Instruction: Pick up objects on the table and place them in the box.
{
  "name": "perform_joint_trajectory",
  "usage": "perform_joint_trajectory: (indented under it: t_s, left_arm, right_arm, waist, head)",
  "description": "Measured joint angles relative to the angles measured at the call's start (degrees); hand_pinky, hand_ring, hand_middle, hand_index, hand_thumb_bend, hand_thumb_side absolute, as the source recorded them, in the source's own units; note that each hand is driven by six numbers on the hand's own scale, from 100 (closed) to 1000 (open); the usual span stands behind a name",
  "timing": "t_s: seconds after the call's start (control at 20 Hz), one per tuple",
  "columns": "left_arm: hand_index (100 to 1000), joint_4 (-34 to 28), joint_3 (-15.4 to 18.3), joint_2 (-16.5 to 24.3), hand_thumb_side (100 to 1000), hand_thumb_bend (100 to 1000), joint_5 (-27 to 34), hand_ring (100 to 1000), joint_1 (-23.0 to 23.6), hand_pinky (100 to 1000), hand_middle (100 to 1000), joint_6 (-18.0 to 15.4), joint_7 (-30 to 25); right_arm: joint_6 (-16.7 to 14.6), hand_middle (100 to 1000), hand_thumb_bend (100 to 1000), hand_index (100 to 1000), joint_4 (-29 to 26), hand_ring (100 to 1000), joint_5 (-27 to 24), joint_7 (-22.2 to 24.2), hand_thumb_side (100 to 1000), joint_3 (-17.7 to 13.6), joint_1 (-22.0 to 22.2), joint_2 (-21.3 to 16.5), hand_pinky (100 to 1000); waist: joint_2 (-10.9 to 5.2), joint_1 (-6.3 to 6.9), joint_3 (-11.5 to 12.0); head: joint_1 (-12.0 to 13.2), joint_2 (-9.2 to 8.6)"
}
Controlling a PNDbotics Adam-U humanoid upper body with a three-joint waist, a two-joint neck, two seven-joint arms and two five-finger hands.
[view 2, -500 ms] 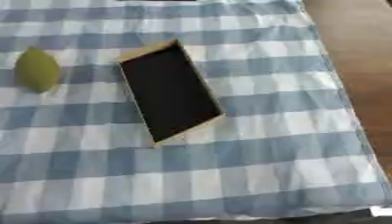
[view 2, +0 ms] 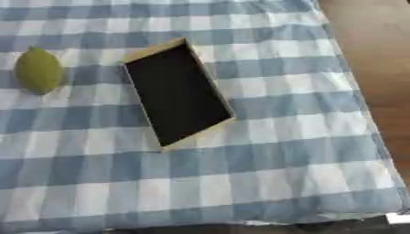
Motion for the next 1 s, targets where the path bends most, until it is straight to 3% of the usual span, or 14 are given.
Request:
perform_joint_trajectory:
  t_s: [0.25,0.45,0.5,0.85,1.0]
  left_arm:
    - [881,0.84,-0.64,1.05,302,423,-1.14,668,-0.19,761,794,0.92,-2.06]
    - [902,2.24,-2.25,3.05,169,452,-4.35,685,-1.14,776,802,2.44,-8.03]
    - [905,2.50,-2.78,3.58,100,458,-5.01,693,-1.48,782,809,2.62,-9.78]
    - [913,4.02,-6.44,6.72,100,554,-6.68,738,-4.10,815,826,2.96,-22.28]
    - [922,4.63,-8.12,8.36,100,546,-7.34,752,-5.12,825,832,3.12,-27.37]
  right_arm:
    - [0.02,616,100,667,0.00,649,0.00,0.02,600,0.00,-0.07,0.00,783]
    - [0.09,616,100,667,0.00,649,0.00,0.09,600,0.03,-0.21,0.00,783]
    - [0.11,616,100,667,0.00,649,0.00,0.11,600,0.05,-0.22,0.00,783]
    - [0.23,616,100,667,0.00,648,0.00,0.23,600,0.19,-0.26,0.00,783]
    - [0.24,615,100,667,0.00,648,0.00,0.25,597,0.19,-0.27,0.00,783]
  waist:
    - [-0.01,0.08,-0.17]
    - [-0.01,0.19,-0.34]
    - [-0.01,0.19,-0.42]
    - [-0.01,0.28,-0.95]
    - [-0.02,0.51,-1.02]
  head:
    - [-0.10,0.00]
    - [0.05,0.00]
    - [0.11,0.00]
    - [0.41,0.00]
    - [0.68,0.00]
